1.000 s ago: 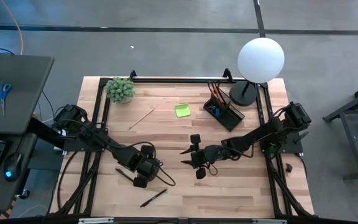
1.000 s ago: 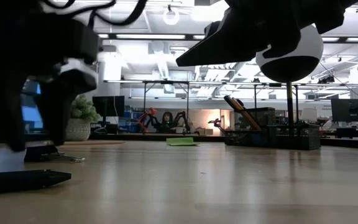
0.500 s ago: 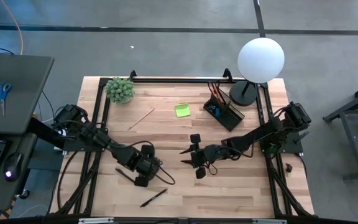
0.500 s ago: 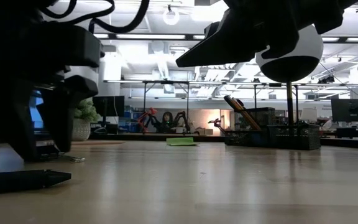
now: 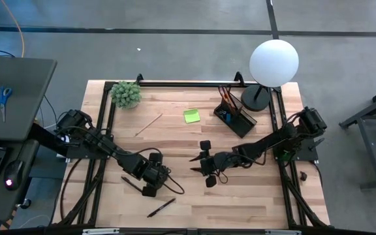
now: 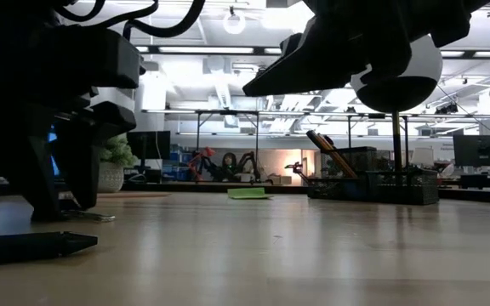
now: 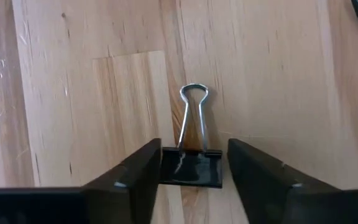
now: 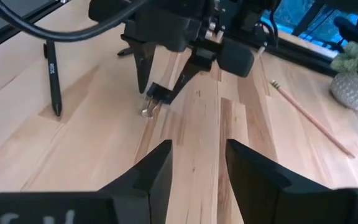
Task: Pick and place office supplies into organizer
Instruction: Put the black binder clip into the black desk organizer
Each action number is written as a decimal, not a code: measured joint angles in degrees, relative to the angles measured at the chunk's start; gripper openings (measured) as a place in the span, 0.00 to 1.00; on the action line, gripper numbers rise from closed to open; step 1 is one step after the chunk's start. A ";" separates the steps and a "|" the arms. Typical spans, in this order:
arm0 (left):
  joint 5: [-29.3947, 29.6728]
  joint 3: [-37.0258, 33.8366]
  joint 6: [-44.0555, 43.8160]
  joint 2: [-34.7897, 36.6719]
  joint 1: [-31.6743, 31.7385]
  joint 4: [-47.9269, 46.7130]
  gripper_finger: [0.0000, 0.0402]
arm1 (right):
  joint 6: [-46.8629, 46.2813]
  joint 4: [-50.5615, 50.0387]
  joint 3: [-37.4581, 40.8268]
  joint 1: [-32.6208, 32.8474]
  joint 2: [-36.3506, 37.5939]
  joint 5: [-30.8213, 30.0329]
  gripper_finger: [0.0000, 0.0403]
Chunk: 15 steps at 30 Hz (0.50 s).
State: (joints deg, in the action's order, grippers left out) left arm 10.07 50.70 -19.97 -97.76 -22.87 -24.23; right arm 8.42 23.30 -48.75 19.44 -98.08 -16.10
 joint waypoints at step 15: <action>-1.32 0.02 -0.02 0.04 0.00 0.42 0.01 | -5.12 -4.71 0.00 0.00 0.00 0.07 0.35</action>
State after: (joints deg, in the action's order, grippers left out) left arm 8.75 50.72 -19.99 -97.71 -22.87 -23.81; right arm 3.30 18.59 -48.75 19.44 -98.08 -16.03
